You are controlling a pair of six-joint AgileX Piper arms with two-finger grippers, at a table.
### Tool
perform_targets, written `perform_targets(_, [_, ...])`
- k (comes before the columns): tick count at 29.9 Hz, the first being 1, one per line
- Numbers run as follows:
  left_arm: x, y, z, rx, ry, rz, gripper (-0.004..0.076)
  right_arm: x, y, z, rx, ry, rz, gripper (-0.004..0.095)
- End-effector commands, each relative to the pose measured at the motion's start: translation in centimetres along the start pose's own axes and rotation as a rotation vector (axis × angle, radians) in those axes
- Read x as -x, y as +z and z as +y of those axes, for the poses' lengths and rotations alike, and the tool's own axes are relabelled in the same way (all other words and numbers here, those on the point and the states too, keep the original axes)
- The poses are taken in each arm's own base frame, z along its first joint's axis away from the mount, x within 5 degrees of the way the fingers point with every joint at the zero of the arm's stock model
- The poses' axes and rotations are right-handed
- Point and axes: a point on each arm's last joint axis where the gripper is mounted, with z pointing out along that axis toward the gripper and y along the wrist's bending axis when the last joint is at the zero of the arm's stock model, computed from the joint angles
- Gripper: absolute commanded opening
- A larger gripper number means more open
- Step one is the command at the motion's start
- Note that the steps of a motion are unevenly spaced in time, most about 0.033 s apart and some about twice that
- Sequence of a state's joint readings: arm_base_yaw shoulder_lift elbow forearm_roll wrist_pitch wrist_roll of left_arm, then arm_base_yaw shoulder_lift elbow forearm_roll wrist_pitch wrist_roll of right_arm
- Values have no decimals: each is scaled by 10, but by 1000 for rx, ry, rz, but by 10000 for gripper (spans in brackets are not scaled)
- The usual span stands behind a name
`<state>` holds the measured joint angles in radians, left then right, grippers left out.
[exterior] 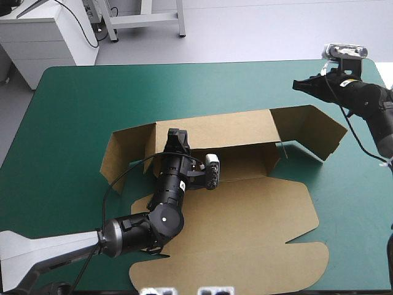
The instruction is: Fold the box
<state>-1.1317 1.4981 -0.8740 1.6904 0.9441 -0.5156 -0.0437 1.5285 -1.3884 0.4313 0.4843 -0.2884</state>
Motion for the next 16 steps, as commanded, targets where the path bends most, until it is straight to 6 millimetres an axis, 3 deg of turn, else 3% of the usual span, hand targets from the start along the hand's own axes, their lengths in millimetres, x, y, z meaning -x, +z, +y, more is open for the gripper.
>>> perform_targets(1, [-1, -8, 22, 86, -32, -21, -8, 15, 0, 2, 12, -34, -92, -20])
perform_targets(8, [-1, -8, 22, 82, -33, -26, -8, -6, 9, 6, 87, -48, 109, -20])
perform_targets(16, [-1, -8, 22, 82, -33, -26, -8, -17, -6, 15, 160, -33, 273, -20])
